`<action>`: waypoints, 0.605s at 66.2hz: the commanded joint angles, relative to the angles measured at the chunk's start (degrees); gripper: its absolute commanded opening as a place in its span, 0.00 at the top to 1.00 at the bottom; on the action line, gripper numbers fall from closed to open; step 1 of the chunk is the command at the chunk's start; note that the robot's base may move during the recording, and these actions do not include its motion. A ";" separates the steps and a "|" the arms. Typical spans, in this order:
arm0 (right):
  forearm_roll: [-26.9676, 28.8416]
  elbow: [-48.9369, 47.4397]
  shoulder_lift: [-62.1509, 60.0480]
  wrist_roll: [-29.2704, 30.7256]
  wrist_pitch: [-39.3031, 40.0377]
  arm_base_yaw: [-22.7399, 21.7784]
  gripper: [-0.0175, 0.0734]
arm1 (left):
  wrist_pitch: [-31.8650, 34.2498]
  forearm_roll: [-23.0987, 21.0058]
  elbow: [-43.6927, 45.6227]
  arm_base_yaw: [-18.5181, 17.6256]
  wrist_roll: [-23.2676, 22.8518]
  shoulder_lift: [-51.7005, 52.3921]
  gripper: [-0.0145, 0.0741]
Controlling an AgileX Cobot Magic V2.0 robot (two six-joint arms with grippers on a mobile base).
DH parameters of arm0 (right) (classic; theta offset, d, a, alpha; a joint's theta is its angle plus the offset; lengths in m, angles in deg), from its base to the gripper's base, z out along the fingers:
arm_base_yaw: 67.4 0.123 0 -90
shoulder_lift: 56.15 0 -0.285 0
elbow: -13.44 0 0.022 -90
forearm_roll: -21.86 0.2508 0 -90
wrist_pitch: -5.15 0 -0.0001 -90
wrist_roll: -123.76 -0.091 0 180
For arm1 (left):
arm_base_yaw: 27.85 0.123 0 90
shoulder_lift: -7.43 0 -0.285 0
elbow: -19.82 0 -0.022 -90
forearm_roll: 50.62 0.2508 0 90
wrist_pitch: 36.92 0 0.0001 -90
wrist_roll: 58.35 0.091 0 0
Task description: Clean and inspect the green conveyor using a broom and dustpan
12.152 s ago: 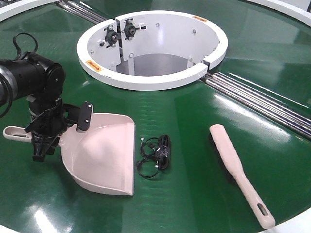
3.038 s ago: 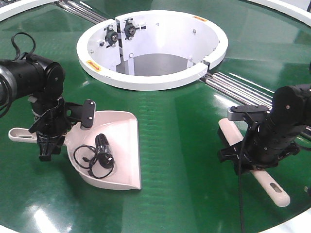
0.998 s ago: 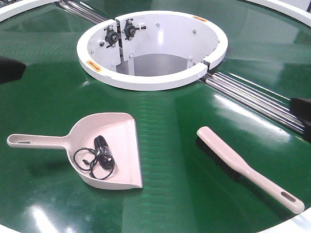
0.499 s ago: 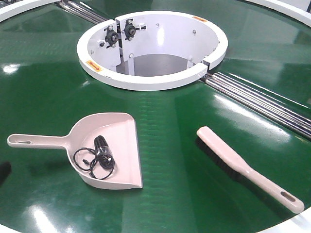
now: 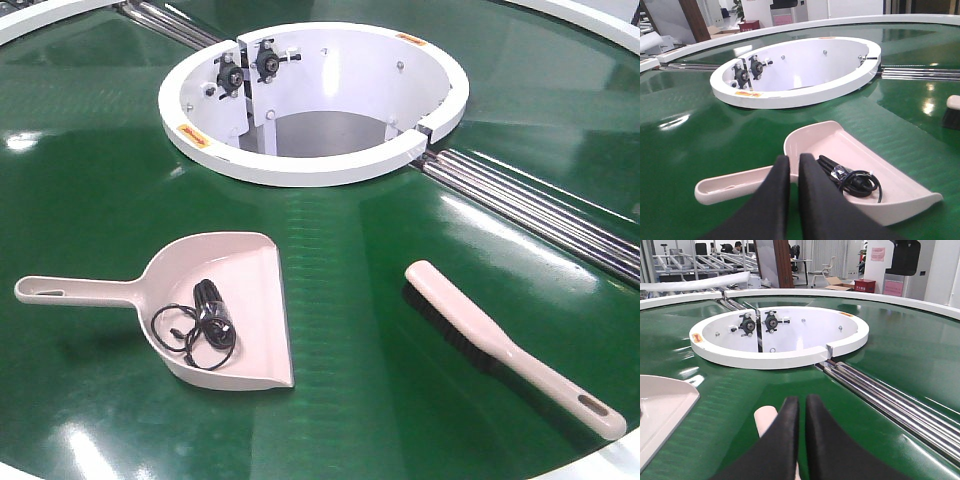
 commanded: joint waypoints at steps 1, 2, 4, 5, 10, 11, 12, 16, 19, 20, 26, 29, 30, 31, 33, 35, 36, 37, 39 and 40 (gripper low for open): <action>0.05 -1.47 0.48 0.40 4.83 -0.47 0.82 | 5.68 -0.76 2.16 0.01 -0.53 -0.20 0.85; 0.05 -1.47 0.48 0.40 4.83 -0.47 0.82 | 5.90 -0.76 2.16 0.01 -0.53 -0.20 0.85; 0.05 -1.47 0.48 0.40 4.83 -0.47 0.82 | 6.25 -0.76 2.16 0.01 -0.53 -0.20 0.85; 0.05 -1.47 0.48 0.40 4.83 -0.47 0.82 | 6.25 -0.76 2.16 0.01 -0.53 -0.20 0.85; 0.05 -1.47 0.48 0.40 4.83 -0.47 0.82 | 6.25 -0.76 2.16 0.01 -0.53 -0.20 0.85; 0.05 -1.47 0.48 0.40 4.83 -0.47 0.82 | 6.25 -0.76 2.16 0.01 -0.53 -0.20 0.85; 0.05 -1.47 0.48 0.40 4.83 -0.47 0.82 | 6.25 -0.76 2.16 0.01 -0.53 -0.20 0.85; 0.05 -1.47 0.48 0.40 4.83 -0.47 0.82 | 6.25 -0.76 2.16 0.01 -0.53 -0.20 0.85; 0.05 -1.47 0.48 0.40 4.62 -0.47 0.82 | 6.25 -0.76 2.16 0.01 -0.53 -0.20 0.85; 0.05 -1.47 0.48 0.40 4.62 -0.47 0.82 | 6.25 -0.76 2.16 0.01 -0.53 -0.20 0.85; 0.05 -1.47 0.48 0.40 4.62 -0.47 0.82 | 6.21 -0.76 2.09 0.01 -0.53 -0.20 0.84; 0.05 -1.47 0.48 0.40 4.62 -0.47 0.82 | 6.21 -0.76 2.09 0.01 -0.53 -0.20 0.84; 0.05 -1.47 0.48 0.40 4.62 -0.47 0.82 | 6.21 -0.76 2.09 0.01 -0.53 -0.20 0.84; 0.05 -1.47 0.48 0.40 4.62 -0.47 0.82 | 6.21 -0.76 2.09 0.01 -0.53 -0.20 0.84; 0.05 -1.47 0.48 0.40 4.62 -0.47 0.82 | 6.21 -0.76 2.09 0.01 -0.53 -0.20 0.84; 0.05 -1.47 0.48 0.40 4.62 -0.47 0.82 | 6.21 -0.76 2.09 0.01 -0.53 -0.20 0.84; 0.05 -1.47 0.48 0.40 4.62 -0.47 0.82 | 6.21 -0.76 2.09 0.01 -0.53 -0.20 0.84; 0.05 -1.47 0.48 0.40 4.62 -0.47 0.82 | 6.21 -0.76 2.09 0.01 -0.53 -0.20 0.84; 0.05 -1.47 0.48 0.40 4.62 -0.47 0.82 | 6.21 -0.76 2.09 0.01 -0.53 -0.20 0.84; 0.05 -1.47 0.48 0.40 4.62 -0.47 0.82 | 6.21 -0.76 2.09 0.01 -0.53 -0.20 0.84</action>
